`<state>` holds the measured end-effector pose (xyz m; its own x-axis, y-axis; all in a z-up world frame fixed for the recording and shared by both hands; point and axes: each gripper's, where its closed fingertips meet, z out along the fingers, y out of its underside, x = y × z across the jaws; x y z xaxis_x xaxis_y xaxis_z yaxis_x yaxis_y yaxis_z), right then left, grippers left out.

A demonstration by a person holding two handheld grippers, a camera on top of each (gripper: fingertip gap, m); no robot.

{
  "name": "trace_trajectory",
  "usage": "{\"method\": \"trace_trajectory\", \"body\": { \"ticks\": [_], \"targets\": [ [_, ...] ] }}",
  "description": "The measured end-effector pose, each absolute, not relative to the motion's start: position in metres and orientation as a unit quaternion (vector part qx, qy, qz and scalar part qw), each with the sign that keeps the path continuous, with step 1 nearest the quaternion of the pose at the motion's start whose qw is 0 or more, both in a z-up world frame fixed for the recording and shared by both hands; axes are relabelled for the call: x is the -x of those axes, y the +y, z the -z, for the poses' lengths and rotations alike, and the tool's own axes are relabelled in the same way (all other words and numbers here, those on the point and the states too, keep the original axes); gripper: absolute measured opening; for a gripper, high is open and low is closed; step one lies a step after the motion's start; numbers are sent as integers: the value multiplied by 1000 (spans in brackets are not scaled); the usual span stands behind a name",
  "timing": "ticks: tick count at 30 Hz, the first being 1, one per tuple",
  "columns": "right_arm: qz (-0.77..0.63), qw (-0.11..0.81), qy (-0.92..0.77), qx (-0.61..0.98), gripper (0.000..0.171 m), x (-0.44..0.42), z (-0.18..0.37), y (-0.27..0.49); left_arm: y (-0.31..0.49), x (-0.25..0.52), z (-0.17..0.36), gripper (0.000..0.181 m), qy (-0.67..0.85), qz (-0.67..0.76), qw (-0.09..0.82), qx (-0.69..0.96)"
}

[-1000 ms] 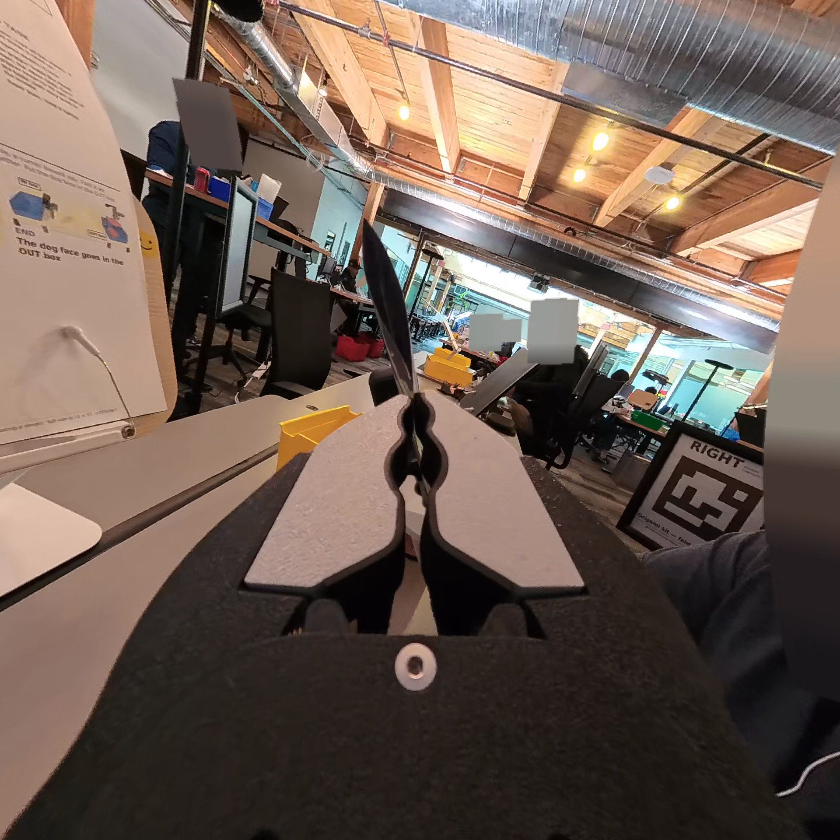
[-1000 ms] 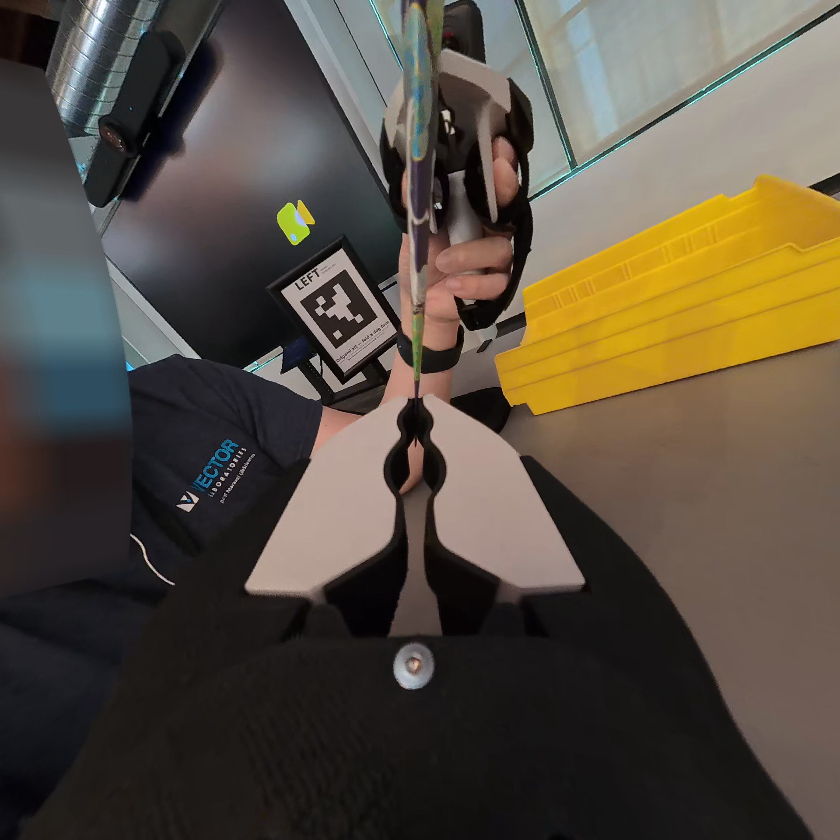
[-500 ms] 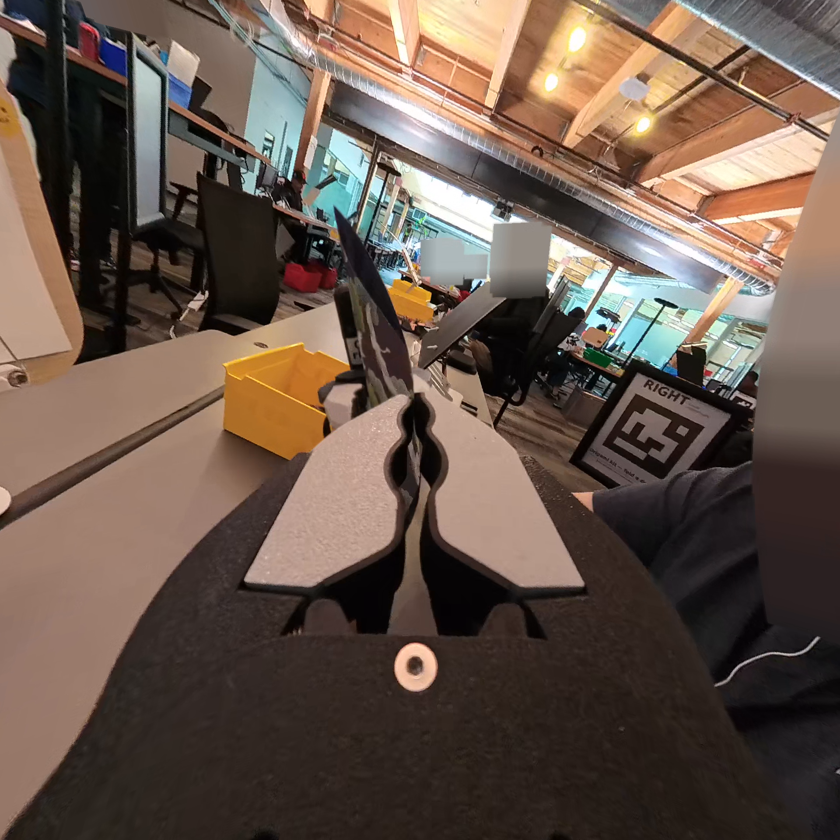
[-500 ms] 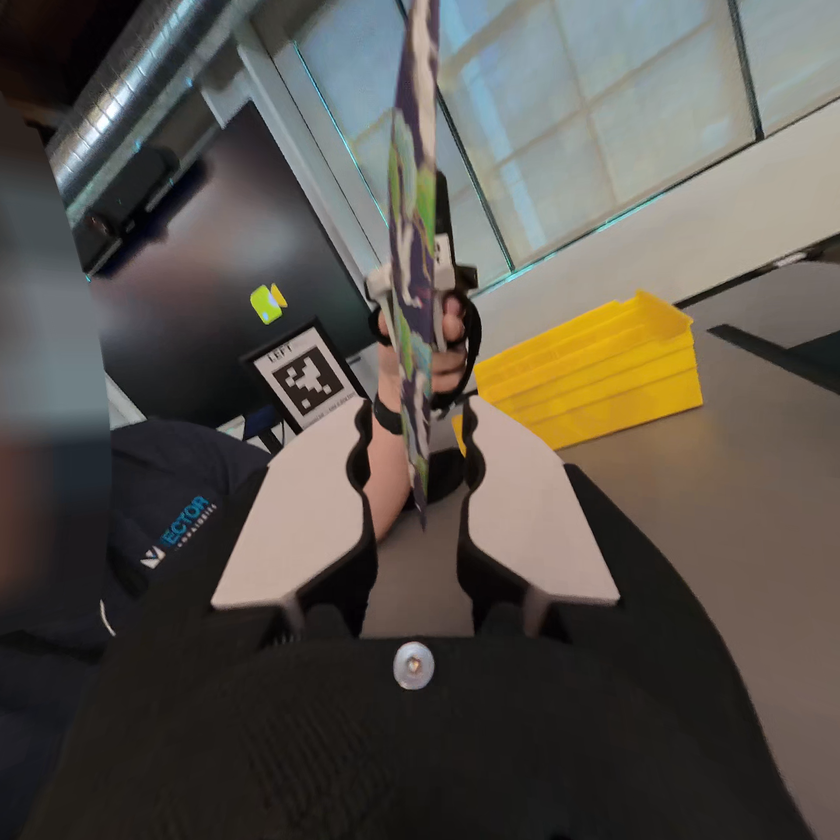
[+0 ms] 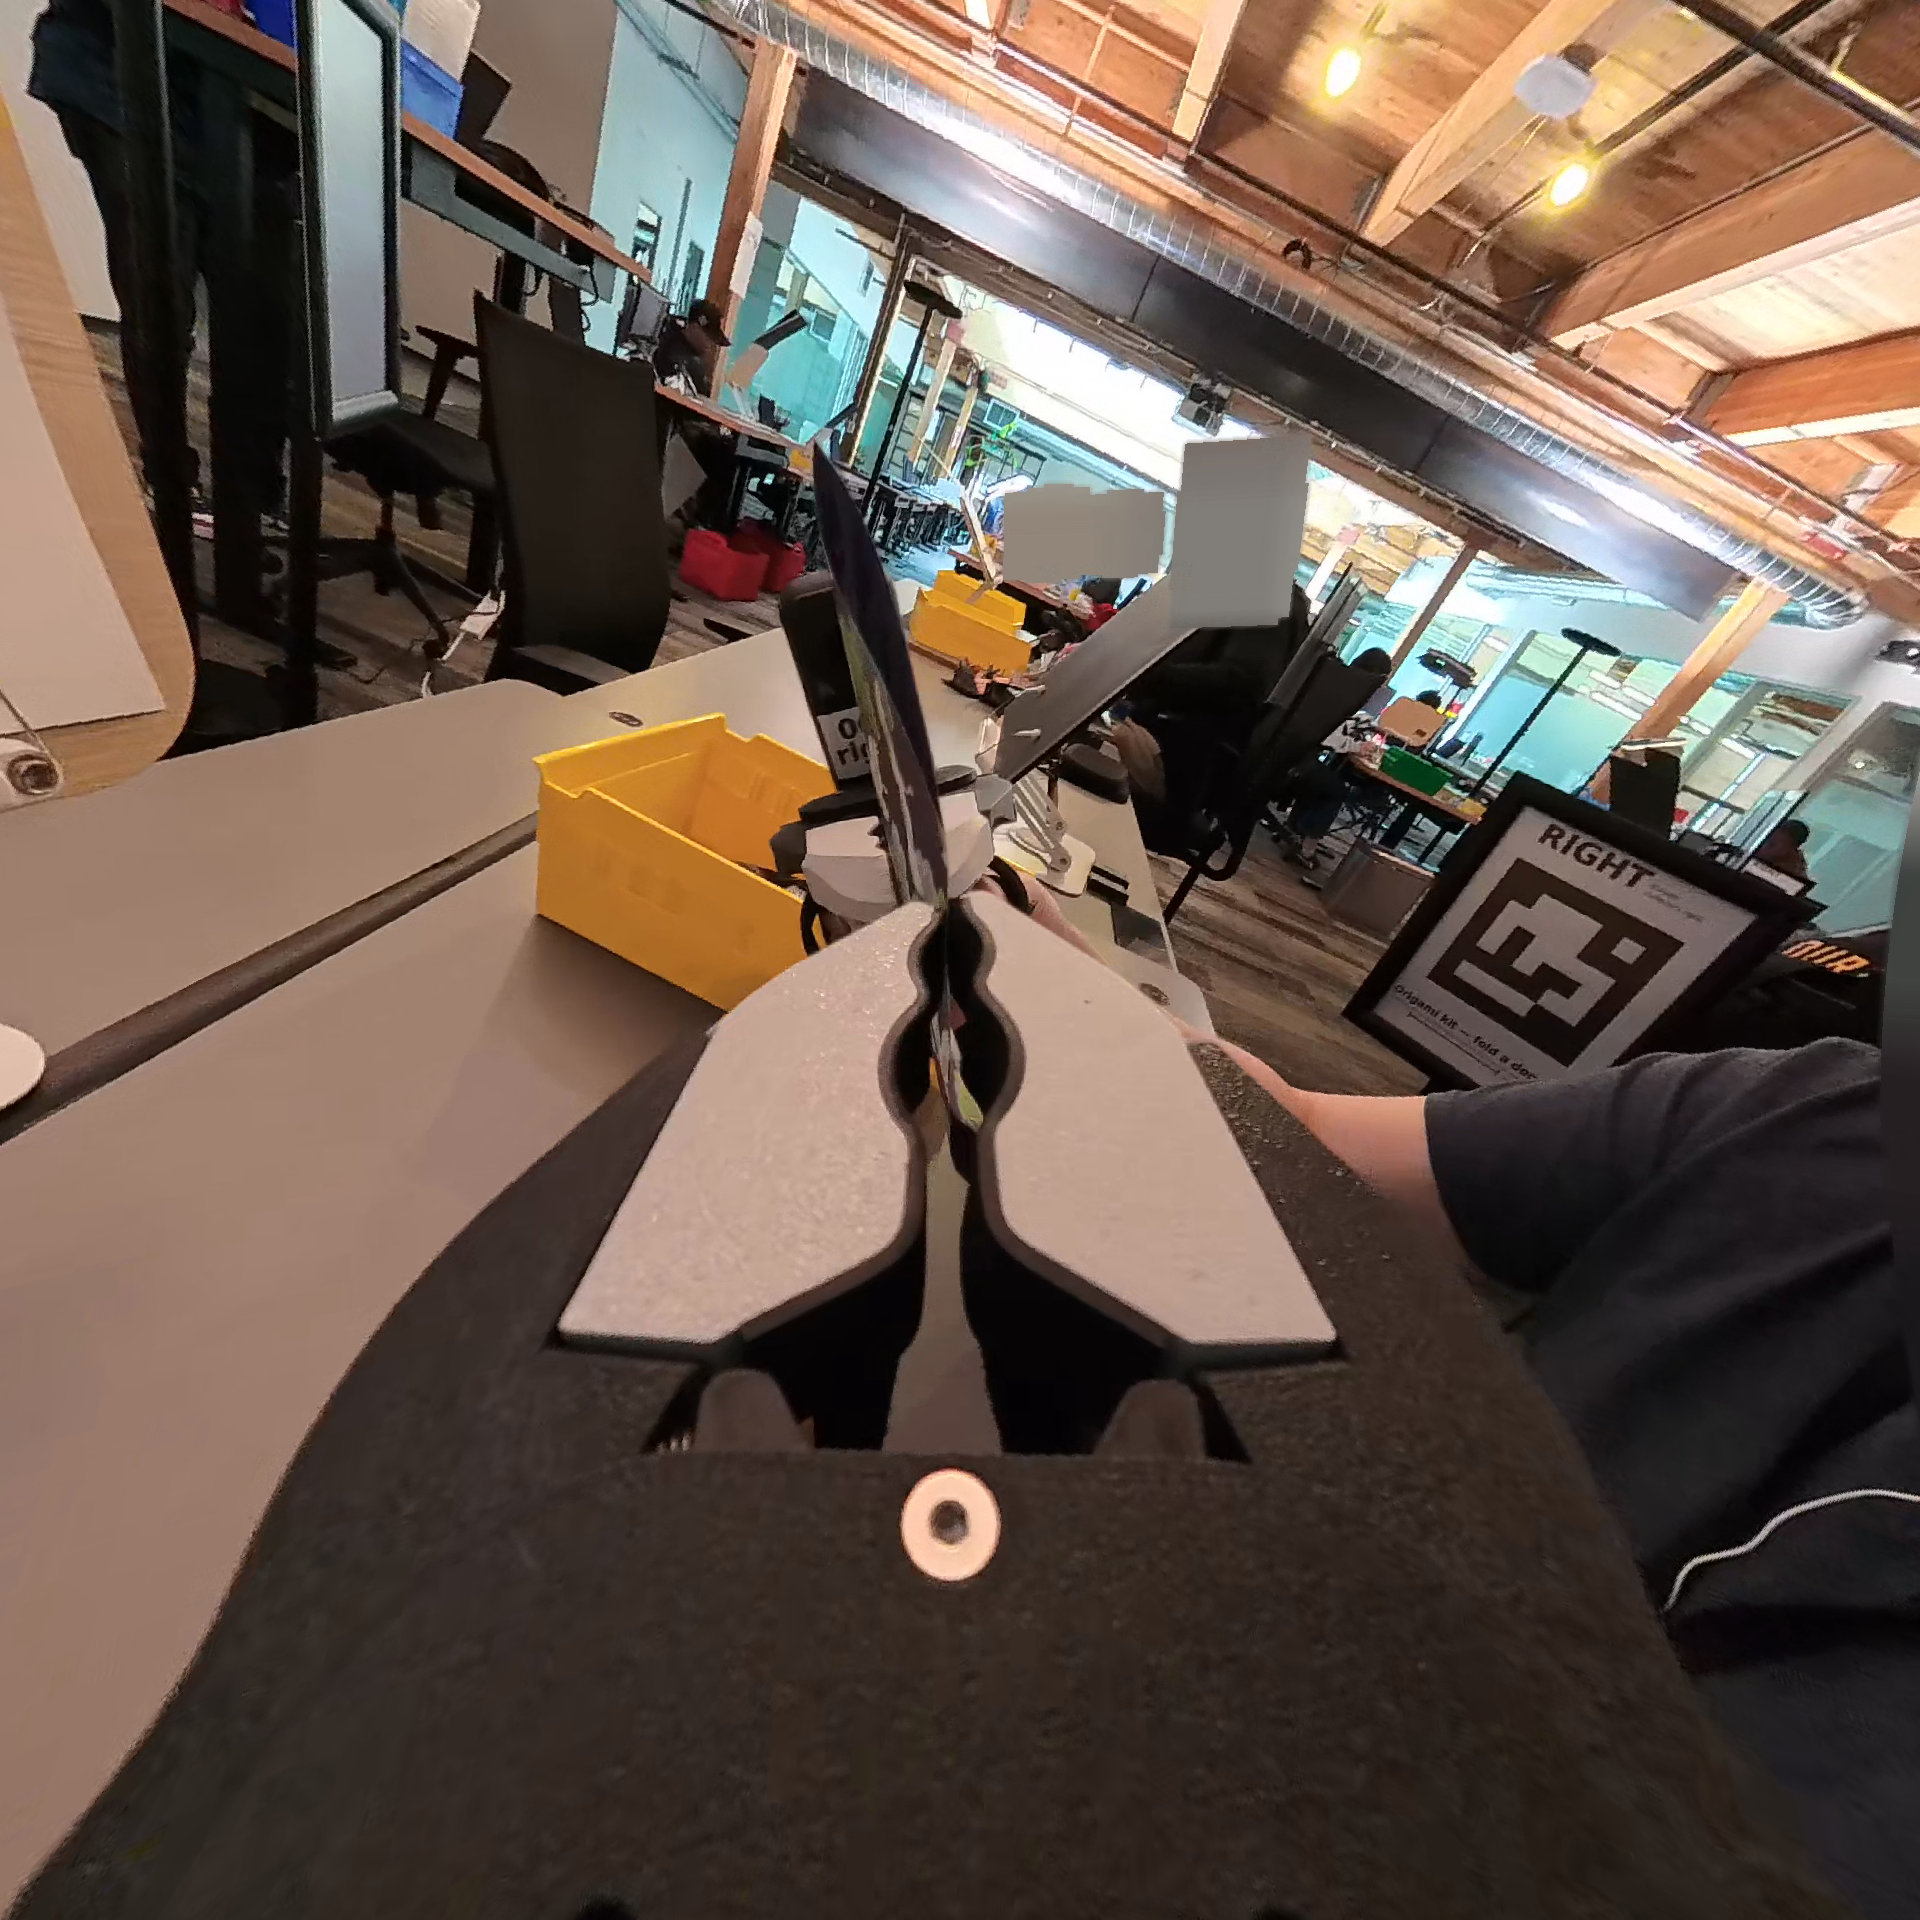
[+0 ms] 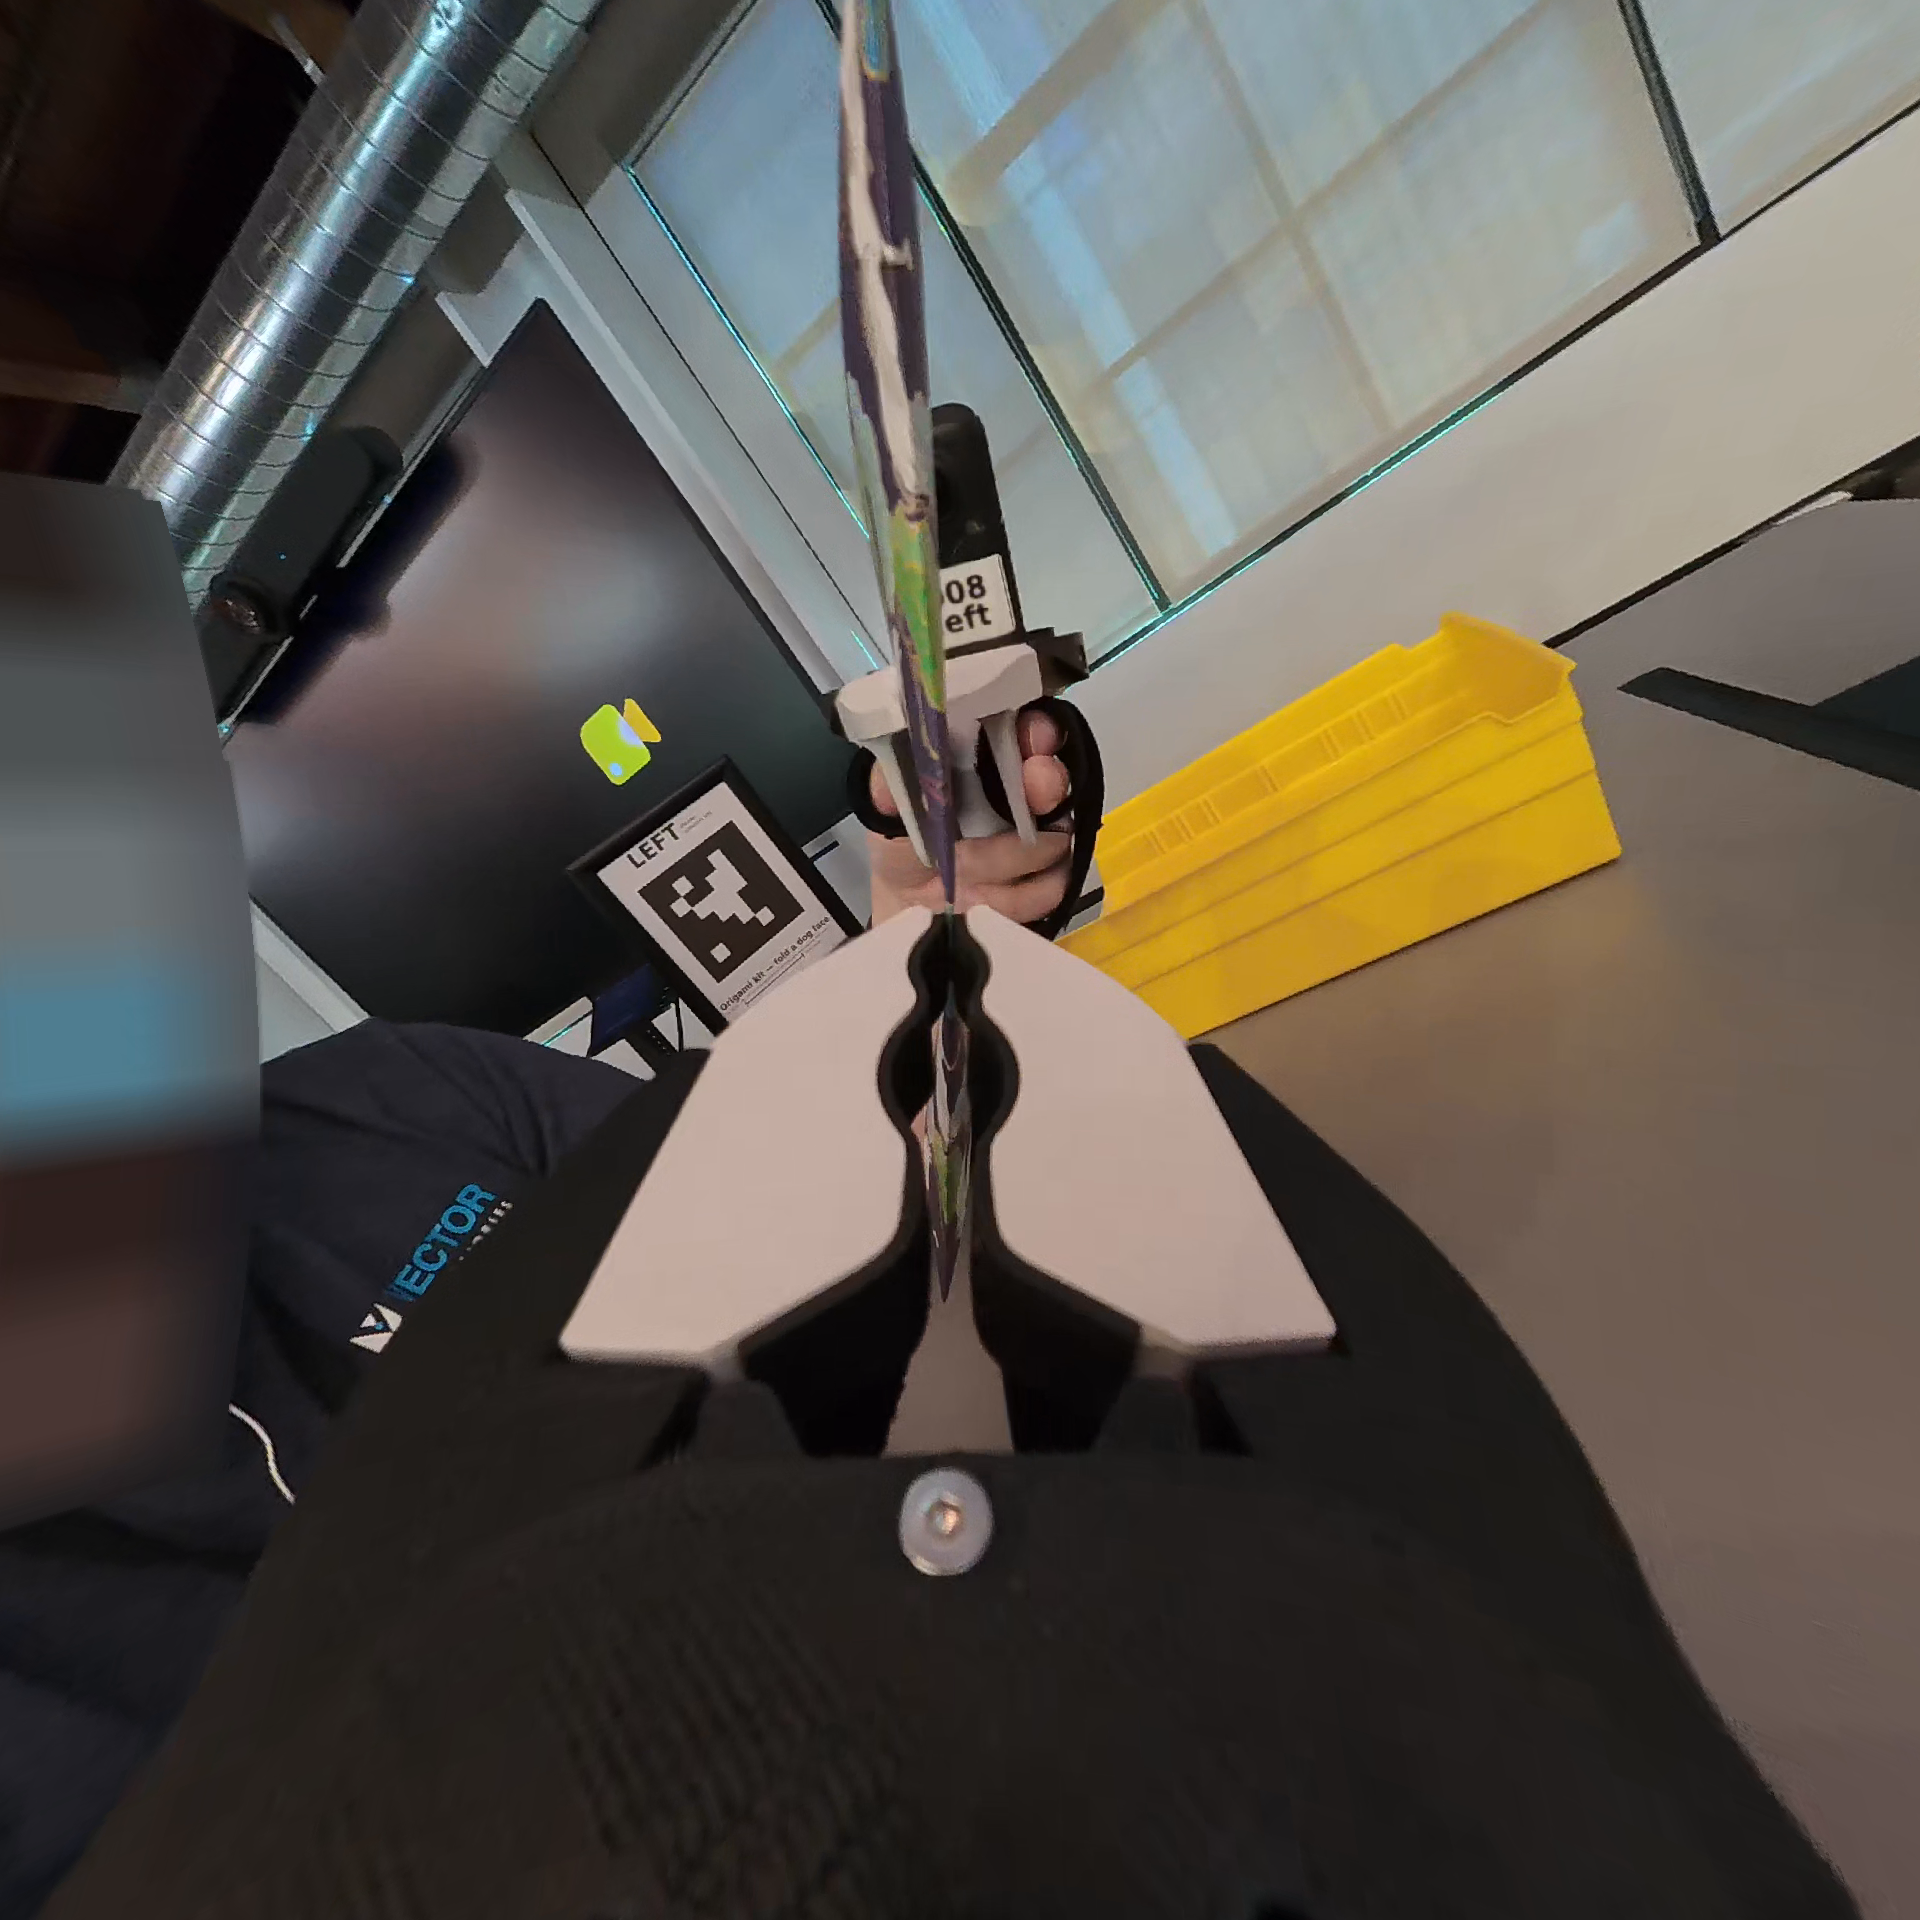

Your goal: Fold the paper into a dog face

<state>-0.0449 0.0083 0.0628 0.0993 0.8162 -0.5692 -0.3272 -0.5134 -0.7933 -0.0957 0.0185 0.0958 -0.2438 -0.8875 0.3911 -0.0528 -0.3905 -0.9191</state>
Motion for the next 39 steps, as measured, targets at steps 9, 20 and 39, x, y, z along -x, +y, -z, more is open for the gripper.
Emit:
{"method": "trace_trajectory", "body": {
  "ticks": [9, 20, 39],
  "targets": [
    [-593, 457, -199, 632, 27, 31, -57, 18, 14, 102, -88, 0, 487, 629, 305, 524],
    [-325, 461, -433, 703, 27, 52, -65, -47, -30, 96, -6, 0, 638, 499, 128, 573],
    [-271, 367, -387, 801, 1, 68, 83, -21, -7, 79, 140, 0, 686, 336, -96, 638]
  ]
}}
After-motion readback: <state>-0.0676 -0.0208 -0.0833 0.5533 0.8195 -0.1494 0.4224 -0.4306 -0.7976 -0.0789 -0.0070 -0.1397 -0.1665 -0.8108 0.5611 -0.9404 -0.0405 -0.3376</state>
